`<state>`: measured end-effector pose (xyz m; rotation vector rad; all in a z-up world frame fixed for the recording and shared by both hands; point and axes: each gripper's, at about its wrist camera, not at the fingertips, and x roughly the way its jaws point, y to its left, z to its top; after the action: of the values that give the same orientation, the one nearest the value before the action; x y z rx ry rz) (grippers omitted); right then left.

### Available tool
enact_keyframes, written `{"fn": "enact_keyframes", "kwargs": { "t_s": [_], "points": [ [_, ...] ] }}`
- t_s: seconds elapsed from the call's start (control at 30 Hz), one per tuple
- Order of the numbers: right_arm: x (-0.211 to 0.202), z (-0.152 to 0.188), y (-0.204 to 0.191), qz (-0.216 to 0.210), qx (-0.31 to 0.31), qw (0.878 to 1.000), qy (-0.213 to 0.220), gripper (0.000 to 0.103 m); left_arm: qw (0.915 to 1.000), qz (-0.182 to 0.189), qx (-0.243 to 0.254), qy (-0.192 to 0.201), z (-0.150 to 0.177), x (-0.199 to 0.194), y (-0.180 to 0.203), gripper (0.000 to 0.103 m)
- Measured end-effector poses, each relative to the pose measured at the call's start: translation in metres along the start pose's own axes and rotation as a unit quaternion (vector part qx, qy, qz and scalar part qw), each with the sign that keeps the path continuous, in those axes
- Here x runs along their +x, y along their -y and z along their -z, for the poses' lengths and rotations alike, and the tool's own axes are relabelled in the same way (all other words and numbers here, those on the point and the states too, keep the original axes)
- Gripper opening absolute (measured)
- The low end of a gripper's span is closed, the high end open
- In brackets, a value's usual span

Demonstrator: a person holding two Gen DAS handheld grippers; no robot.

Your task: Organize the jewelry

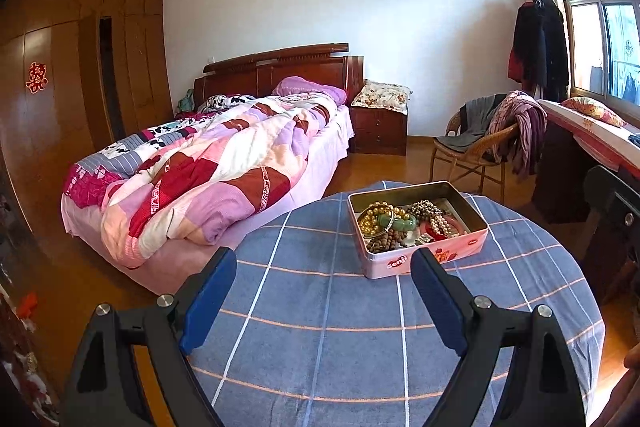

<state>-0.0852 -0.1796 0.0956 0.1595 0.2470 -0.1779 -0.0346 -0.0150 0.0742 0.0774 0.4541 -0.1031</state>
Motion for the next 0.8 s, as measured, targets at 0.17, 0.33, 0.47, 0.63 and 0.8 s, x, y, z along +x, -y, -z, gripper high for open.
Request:
{"fn": "enact_keyframes", "kwargs": {
  "t_s": [0.17,0.33,0.47,0.63,0.8],
  "points": [
    [-0.0005,-0.0005,-0.0006,0.0,0.002,1.0,0.0,0.103,1.0,-0.003,0.004,0.002,0.0009,-0.0009,0.0001,0.089],
    [-0.0024,-0.0001,0.0009,0.002,0.002,1.0,0.001,0.103,1.0,-0.001,0.003,0.002,-0.0004,-0.0014,-0.0001,0.089],
    [-0.0026,-0.0002,0.002,0.003,0.003,1.0,0.002,0.103,1.0,-0.003,0.006,0.005,-0.0014,-0.0029,0.0005,0.089],
    [-0.0036,-0.0012,0.0027,0.004,0.004,1.0,0.004,0.103,1.0,-0.004,0.003,0.007,-0.0025,-0.0037,-0.0001,0.089],
    [-0.0037,-0.0011,0.0027,0.005,0.003,1.0,0.004,0.103,1.0,-0.005,0.001,0.008,-0.0038,-0.0042,-0.0007,0.09]
  ]
}}
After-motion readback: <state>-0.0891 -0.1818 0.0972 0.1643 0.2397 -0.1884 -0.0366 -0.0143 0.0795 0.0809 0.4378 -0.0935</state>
